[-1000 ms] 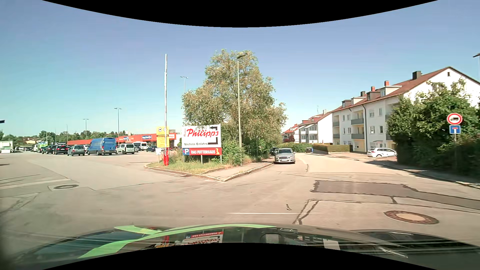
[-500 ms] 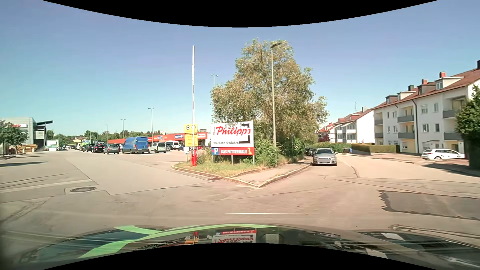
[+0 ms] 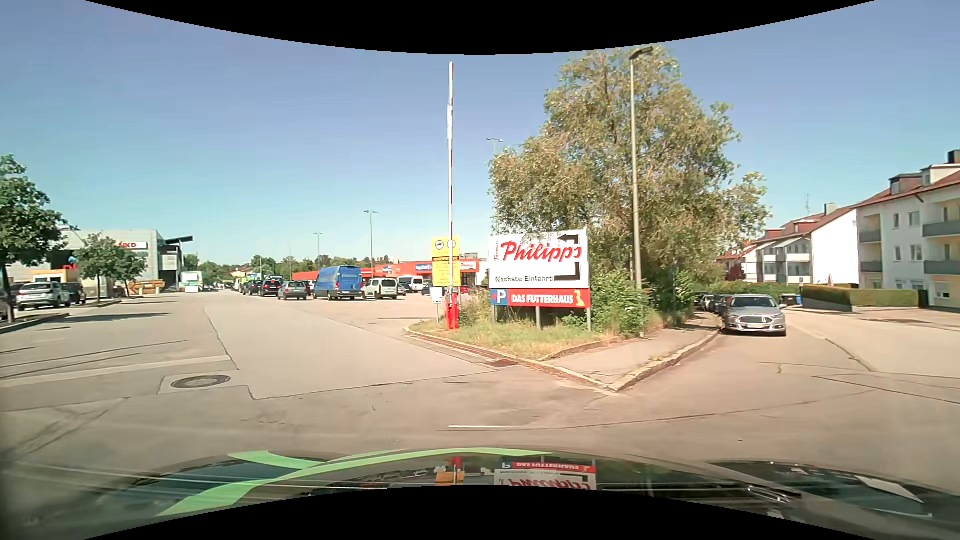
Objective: Follow the waypoints while adhering to traffic rules and regulations
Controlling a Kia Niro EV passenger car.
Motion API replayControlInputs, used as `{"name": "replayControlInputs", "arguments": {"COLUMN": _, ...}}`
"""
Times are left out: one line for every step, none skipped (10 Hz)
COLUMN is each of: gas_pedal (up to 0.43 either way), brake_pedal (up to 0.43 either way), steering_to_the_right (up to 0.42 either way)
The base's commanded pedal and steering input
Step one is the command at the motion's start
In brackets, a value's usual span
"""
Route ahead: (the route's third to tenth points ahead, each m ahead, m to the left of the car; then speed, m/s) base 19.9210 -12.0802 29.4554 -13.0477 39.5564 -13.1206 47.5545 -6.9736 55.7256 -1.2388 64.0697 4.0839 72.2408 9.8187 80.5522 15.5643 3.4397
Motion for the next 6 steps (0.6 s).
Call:
{"name": "replayControlInputs", "arguments": {"gas_pedal": 0.000, "brake_pedal": 0.000, "steering_to_the_right": -0.395}}
{"name": "replayControlInputs", "arguments": {"gas_pedal": 0.000, "brake_pedal": 0.000, "steering_to_the_right": -0.395}}
{"name": "replayControlInputs", "arguments": {"gas_pedal": 0.000, "brake_pedal": 0.000, "steering_to_the_right": -0.394}}
{"name": "replayControlInputs", "arguments": {"gas_pedal": 0.000, "brake_pedal": 0.006, "steering_to_the_right": -0.390}}
{"name": "replayControlInputs", "arguments": {"gas_pedal": 0.000, "brake_pedal": 0.018, "steering_to_the_right": -0.380}}
{"name": "replayControlInputs", "arguments": {"gas_pedal": 0.000, "brake_pedal": 0.018, "steering_to_the_right": -0.364}}
